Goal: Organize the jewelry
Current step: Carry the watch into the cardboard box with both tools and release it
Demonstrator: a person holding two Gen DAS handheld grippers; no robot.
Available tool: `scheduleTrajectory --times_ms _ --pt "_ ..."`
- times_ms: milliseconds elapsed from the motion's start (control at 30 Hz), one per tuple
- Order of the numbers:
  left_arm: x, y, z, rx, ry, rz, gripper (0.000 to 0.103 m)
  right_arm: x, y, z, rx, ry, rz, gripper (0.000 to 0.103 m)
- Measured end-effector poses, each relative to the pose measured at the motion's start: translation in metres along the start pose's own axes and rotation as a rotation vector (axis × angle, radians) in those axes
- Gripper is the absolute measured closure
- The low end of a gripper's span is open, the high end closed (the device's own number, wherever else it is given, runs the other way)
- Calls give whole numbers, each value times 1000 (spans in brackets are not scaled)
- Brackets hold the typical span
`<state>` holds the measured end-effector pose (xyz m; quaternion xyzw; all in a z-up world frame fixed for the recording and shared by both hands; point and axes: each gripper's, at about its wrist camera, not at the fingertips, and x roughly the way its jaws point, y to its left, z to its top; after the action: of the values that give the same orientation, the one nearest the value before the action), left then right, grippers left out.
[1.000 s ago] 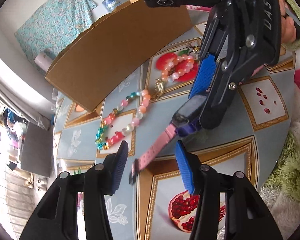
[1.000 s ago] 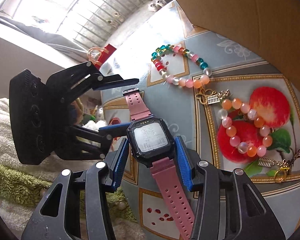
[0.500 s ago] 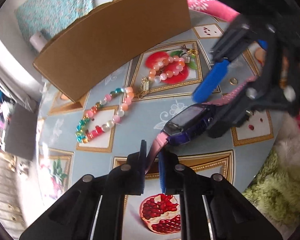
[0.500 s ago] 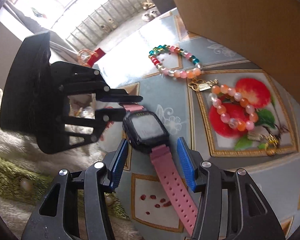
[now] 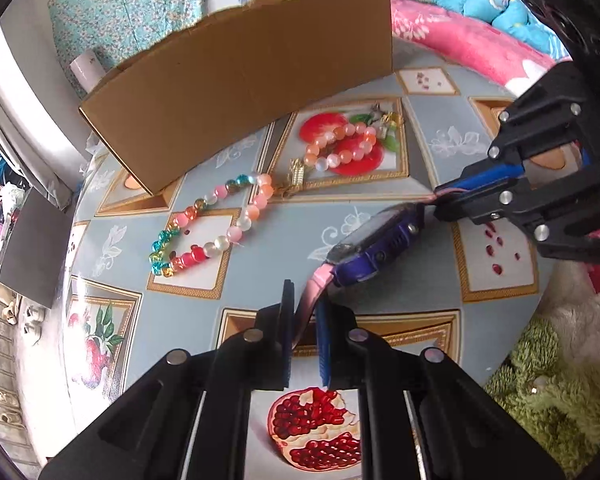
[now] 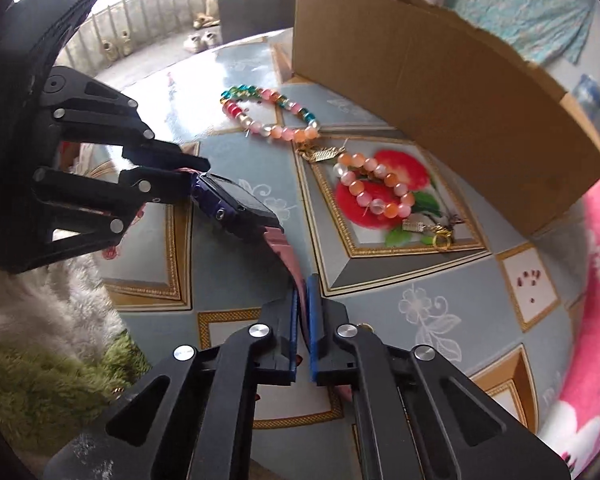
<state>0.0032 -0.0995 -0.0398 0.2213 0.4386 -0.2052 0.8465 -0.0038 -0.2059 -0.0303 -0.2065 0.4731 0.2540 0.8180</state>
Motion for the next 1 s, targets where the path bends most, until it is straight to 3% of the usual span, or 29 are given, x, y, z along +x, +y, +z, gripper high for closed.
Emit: scheduleTrajectory --times_ms 200,333,433,500,633,767,867,1000 --pt "-63 14 17 -26 -169 31 99 -52 5 25 7 -159 -168 102" --pt "-110 43 59 -30 -336 81 99 -92 -6 72 -9 -309 -282 102" --pt "-117 67 96 -36 -371 95 99 -105 -32 112 -3 -366 -315 102" --pt "-110 84 120 -41 -360 96 99 -101 -60 142 18 -348 -284 102" --pt "-61 126 184 -77 -209 49 99 -68 -120 186 74 -200 -161 102" --pt "13 157 228 -73 2 28 99 1 -169 217 148 29 2 102" --pt "67 167 249 -81 154 -33 99 48 -195 225 179 174 74 102" --pt "118 181 264 -92 290 -96 96 105 -222 228 206 336 145 102"
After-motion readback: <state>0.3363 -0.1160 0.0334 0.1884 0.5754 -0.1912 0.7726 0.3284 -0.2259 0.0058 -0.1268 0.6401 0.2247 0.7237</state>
